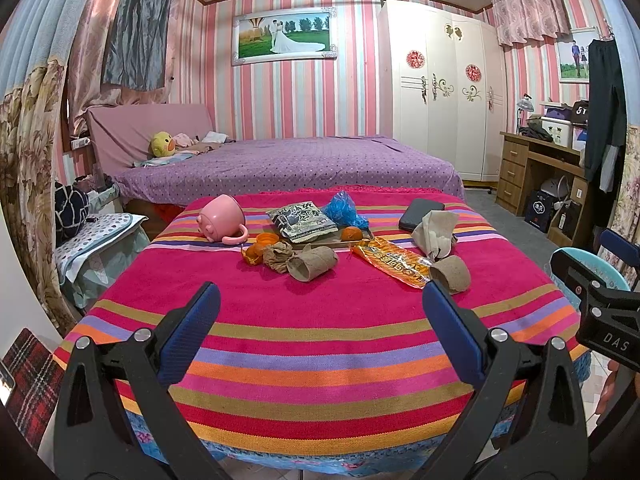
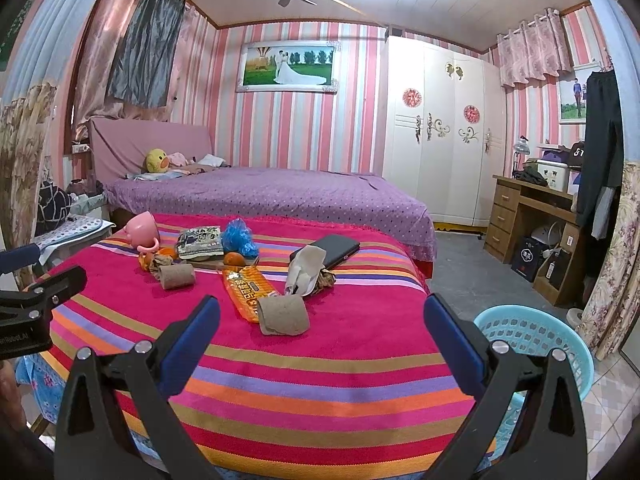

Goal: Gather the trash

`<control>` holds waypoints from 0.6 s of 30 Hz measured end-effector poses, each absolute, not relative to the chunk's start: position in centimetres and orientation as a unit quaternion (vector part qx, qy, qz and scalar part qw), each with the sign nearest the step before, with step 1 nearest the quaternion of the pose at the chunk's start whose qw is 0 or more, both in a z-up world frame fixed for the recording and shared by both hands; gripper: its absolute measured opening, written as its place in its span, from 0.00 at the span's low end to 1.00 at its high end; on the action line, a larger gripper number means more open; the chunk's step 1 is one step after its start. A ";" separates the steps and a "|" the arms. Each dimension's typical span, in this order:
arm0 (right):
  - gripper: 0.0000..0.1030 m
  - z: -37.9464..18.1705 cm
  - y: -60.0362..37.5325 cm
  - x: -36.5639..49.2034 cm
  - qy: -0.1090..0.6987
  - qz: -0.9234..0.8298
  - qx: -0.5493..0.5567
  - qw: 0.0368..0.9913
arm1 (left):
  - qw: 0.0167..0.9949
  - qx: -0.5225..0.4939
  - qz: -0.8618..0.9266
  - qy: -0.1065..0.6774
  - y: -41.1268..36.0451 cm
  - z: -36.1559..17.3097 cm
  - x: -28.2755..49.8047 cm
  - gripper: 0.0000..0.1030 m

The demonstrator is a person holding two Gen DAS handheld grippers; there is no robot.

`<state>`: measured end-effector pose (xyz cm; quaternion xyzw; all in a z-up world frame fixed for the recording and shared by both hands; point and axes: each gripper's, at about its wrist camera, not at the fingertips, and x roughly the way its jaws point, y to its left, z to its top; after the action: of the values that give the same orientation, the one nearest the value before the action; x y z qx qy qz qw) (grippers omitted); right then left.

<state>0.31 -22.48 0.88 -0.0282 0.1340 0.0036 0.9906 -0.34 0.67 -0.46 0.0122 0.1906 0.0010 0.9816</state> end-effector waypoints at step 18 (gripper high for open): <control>0.96 0.8 -22.5 0.3 0.133 0.003 -0.028 0.991 | 0.982 0.013 0.001 0.191 0.6 -0.4 -0.4 0.95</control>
<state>0.32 -22.48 0.79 -0.0284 0.1333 0.0033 0.9907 -0.37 0.65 -0.40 0.0127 0.1906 0.0009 0.9816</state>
